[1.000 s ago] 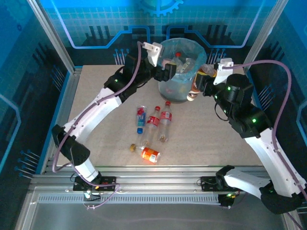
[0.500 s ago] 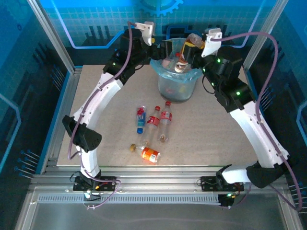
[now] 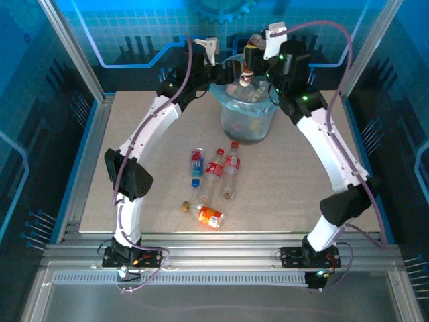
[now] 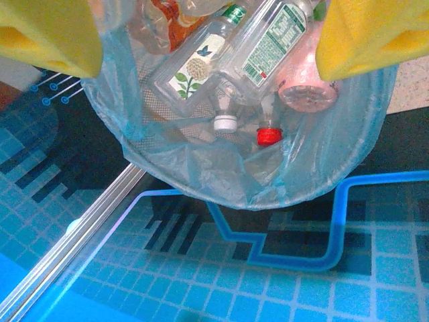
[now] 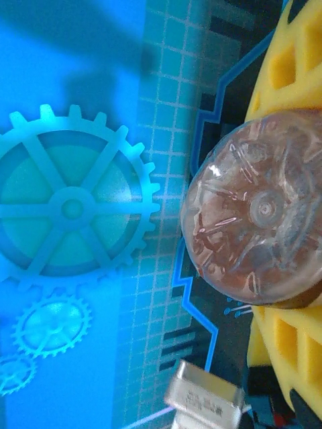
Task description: Put the plastic bottles in the bin
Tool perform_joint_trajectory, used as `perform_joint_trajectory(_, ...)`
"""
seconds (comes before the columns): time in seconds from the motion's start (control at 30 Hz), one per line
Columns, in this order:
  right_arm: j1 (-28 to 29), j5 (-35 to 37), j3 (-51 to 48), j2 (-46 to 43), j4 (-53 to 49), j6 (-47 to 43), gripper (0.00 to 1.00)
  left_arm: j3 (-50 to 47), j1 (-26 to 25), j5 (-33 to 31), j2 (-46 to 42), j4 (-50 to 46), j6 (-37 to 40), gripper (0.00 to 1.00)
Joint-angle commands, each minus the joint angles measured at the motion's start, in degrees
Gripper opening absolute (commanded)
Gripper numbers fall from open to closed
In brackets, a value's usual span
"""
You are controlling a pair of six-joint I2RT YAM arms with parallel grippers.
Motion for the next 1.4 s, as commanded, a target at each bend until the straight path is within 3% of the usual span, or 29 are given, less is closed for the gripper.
perform_joint_trajectory(0.0,-0.7,1.1,5.6,3.9,-4.3,-2.0,0.46,3.1,0.7,2.8,0.6,-1.4,-1.7,0.84)
perform_joint_trajectory(0.17,-1.5,-0.2,11.1,9.3,-9.2,0.0,0.46,2.9,1.3,3.2,0.7,-3.0,-2.3,0.83)
perform_joint_trajectory(0.87,-1.4,-1.3,30.9,23.8,-26.1,-6.3,0.49,1.2,2.0,3.1,-0.1,-5.0,-4.7,0.82)
perform_joint_trajectory(1.07,-0.9,-1.4,32.2,24.8,-29.1,-5.7,0.5,-2.0,2.4,2.7,-2.1,-4.5,-4.5,0.82)
perform_joint_trajectory(1.37,-1.1,-9.0,29.3,25.2,-29.9,1.7,0.5,-4.5,2.4,1.9,-3.9,-5.8,-5.0,0.81)
